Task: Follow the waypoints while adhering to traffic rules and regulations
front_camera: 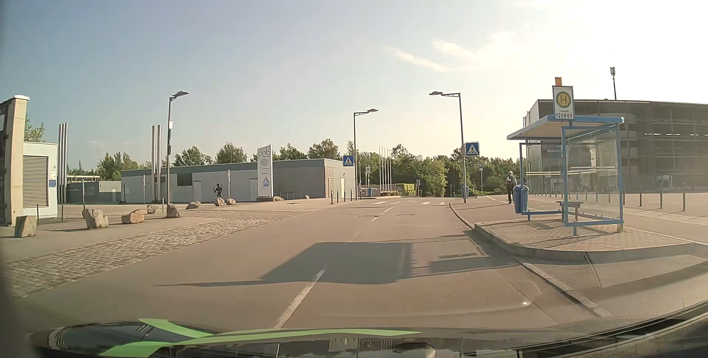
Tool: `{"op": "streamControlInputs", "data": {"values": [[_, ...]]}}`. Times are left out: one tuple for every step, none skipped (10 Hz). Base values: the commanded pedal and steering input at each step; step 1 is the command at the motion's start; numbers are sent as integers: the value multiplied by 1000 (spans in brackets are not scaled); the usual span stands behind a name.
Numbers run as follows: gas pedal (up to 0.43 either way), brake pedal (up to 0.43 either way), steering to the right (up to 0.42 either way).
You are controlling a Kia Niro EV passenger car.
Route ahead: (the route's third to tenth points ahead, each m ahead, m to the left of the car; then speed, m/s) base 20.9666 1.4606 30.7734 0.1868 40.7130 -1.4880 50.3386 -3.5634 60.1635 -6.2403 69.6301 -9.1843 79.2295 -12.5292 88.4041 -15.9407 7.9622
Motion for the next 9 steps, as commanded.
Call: {"op": "streamControlInputs", "data": {"values": [[0,0,28],[0,0,28],[0,0,28],[0,0,28],[0,0,28],[0,0,28],[0,0,28],[0,0,28],[0,0,29]]}}
